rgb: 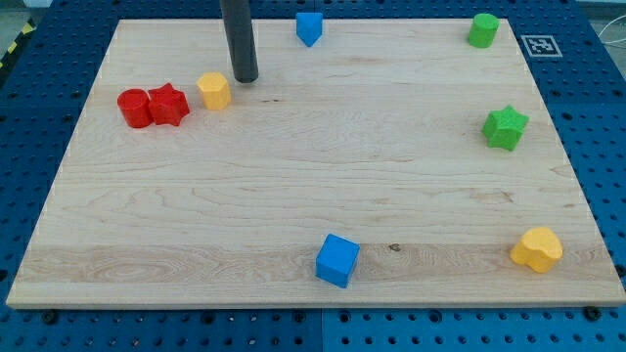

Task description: Push yellow hexagon to the right side of the red star

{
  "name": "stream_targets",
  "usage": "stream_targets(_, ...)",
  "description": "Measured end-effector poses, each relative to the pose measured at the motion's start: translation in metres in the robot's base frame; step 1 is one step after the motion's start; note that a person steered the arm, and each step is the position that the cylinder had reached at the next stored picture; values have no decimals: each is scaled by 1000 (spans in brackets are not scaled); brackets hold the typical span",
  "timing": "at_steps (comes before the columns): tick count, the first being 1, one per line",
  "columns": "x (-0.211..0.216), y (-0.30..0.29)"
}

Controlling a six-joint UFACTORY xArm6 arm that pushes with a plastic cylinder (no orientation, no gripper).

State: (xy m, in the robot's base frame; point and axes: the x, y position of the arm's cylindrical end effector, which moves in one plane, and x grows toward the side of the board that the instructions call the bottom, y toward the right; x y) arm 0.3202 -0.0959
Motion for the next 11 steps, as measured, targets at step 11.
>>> stream_targets(11, 47, -18)
